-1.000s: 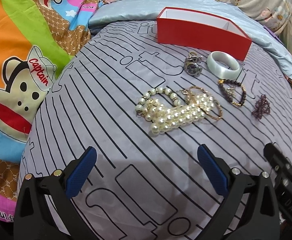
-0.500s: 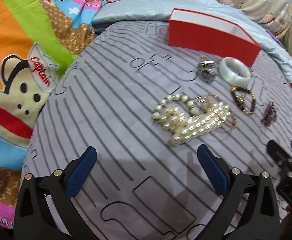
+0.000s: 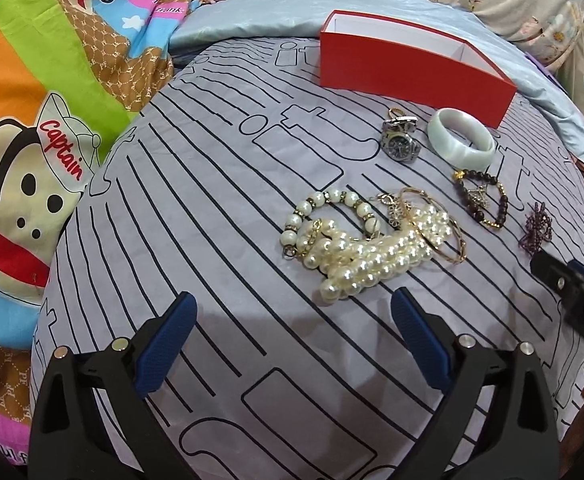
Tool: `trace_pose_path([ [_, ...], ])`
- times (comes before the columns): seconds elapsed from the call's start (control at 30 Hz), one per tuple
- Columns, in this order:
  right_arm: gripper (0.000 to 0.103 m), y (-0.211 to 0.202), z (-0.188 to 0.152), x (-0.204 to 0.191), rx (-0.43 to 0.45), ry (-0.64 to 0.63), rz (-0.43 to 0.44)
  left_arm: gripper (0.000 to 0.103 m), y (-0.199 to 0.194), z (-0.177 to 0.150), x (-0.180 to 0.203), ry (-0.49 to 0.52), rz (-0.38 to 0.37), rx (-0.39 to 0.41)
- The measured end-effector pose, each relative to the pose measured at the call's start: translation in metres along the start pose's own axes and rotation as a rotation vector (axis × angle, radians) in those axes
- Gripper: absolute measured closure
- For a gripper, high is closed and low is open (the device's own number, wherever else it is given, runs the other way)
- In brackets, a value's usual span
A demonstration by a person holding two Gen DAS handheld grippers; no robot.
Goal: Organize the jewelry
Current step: 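Lower the right tool onto the dark red bead strand and close it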
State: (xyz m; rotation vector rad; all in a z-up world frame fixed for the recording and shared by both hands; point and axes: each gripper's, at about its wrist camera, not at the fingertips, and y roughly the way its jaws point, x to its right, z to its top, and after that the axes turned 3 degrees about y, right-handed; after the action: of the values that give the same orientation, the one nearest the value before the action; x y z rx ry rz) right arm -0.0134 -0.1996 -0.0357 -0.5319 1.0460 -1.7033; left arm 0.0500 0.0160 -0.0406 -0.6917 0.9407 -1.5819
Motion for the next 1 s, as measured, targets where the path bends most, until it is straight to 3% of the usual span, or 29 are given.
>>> trace_pose_path([
  [0.5, 0.071, 0.025, 0.016, -0.002, 0.008, 0.008, -0.021, 0.008, 0.008, 0.005, -0.007, -0.013, -0.003, -0.016],
  [0.6, 0.083, 0.024, 0.015, -0.001, 0.015, -0.009, -0.048, 0.008, 0.008, 0.006, -0.008, -0.018, -0.010, -0.016],
  [1.0, 0.094, 0.017, 0.010, 0.014, 0.000, 0.024, 0.002, 0.008, -0.004, 0.016, 0.002, -0.015, -0.059, 0.008],
])
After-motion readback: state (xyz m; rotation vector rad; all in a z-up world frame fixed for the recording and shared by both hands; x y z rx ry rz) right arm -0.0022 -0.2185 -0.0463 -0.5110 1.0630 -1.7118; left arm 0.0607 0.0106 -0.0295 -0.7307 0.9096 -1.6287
